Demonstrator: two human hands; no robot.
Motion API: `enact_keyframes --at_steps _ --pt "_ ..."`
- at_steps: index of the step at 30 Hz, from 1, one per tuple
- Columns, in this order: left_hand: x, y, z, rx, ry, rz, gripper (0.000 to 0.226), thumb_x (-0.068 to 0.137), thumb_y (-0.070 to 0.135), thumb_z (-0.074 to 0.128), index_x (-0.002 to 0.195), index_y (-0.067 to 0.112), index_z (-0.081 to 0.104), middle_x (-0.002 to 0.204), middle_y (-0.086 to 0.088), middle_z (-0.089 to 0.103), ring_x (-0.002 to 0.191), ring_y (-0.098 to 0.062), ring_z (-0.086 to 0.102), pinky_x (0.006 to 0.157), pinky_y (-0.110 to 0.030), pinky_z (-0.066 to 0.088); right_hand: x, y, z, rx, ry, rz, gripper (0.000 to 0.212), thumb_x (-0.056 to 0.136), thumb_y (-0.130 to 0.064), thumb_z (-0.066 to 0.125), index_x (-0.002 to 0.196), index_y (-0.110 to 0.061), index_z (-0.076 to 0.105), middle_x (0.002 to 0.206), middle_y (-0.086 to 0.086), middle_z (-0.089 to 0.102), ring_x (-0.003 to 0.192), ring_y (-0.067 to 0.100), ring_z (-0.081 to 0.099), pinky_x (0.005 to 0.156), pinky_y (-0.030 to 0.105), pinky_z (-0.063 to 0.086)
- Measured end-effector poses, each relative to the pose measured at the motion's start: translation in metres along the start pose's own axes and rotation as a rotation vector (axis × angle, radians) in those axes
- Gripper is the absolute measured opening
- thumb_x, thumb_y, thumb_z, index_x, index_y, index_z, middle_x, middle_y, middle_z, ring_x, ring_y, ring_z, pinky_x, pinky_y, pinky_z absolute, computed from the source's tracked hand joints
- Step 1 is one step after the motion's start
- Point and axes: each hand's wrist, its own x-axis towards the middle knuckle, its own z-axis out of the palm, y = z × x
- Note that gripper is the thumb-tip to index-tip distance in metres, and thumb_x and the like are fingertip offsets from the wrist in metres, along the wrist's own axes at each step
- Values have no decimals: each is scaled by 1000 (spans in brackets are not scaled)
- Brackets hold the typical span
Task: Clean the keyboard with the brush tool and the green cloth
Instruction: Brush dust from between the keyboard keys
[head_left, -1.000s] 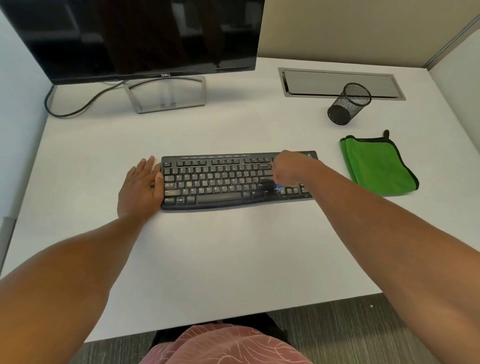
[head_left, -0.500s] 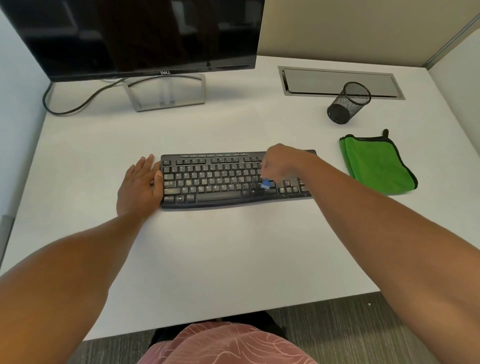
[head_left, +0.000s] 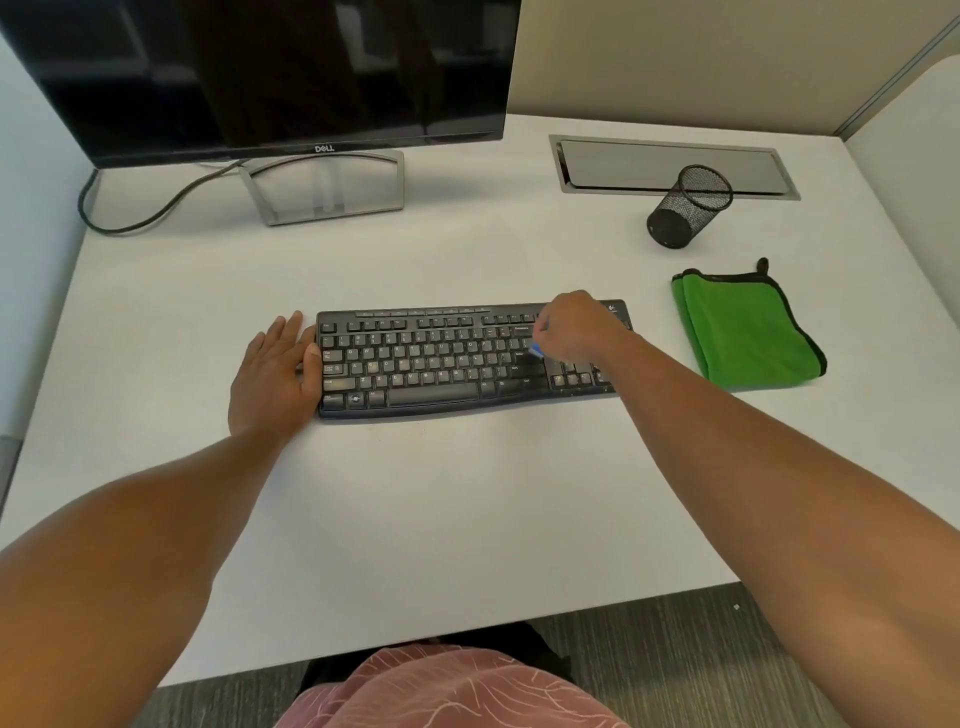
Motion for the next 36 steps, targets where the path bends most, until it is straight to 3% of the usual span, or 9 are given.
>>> enact_keyframes --at_steps 2,4,10,15,21,23,28,33,36 --pt "0 0 0 -1 -2 -1 56 102 42 22 150 26 48 162 5 34 152 -12 21 124 -28 9 -1 6 3 -71 -148 -12 25 89 -11 53 100 -11 76 98 1 72 85 19 67 81 31 57" --pt "-1 1 0 -3 0 -2 56 103 42 23 150 26 48 162 5 34 152 -12 21 125 -29 9 -2 11 -1 -40 -242 13 23 88 -13 58 104 -10 75 93 4 75 83 19 71 85 35 58" --pt "-3 -1 -1 9 -6 -3 57 102 42 22 150 25 47 162 4 35 152 -13 22 125 -30 10 7 19 -1 -91 62 25 23 85 -15 55 99 -14 74 103 4 69 89 25 65 81 38 58" --pt "-2 3 -1 2 0 -4 57 102 42 22 150 24 47 162 4 35 152 -13 22 124 -28 9 -5 29 -5 -104 -352 44 17 87 -11 64 99 -8 75 83 8 74 73 20 68 82 38 60" --pt "-3 5 -3 -3 4 -3 58 101 42 22 150 24 48 161 3 36 152 -14 23 124 -28 10 12 26 -9 -98 -3 0 22 83 -20 59 95 -17 77 101 2 72 91 23 65 83 40 57" --pt "-3 7 -5 -8 8 -9 57 101 41 23 150 24 48 161 3 36 152 -15 24 124 -28 10 9 23 -5 -131 12 -25 20 87 -20 60 97 -18 77 102 1 71 92 23 65 83 40 57" --pt "-3 7 -6 -5 9 -10 57 101 41 23 150 24 48 161 3 36 152 -14 24 124 -27 9 1 29 -6 -94 -360 32 19 88 -11 63 100 -12 76 86 5 73 75 17 67 83 36 58" --pt "-3 6 -5 -3 8 -10 57 102 42 23 150 25 48 161 4 36 152 -13 23 124 -28 10 5 25 -11 0 24 -55 23 90 -16 57 101 -18 77 110 -2 70 98 20 64 88 37 55" --pt "-3 6 -5 0 6 -6 57 102 42 22 150 26 48 161 4 36 152 -13 23 125 -29 11 4 24 -4 -11 47 -29 22 90 -18 58 103 -20 76 111 -3 67 99 21 63 87 36 55"
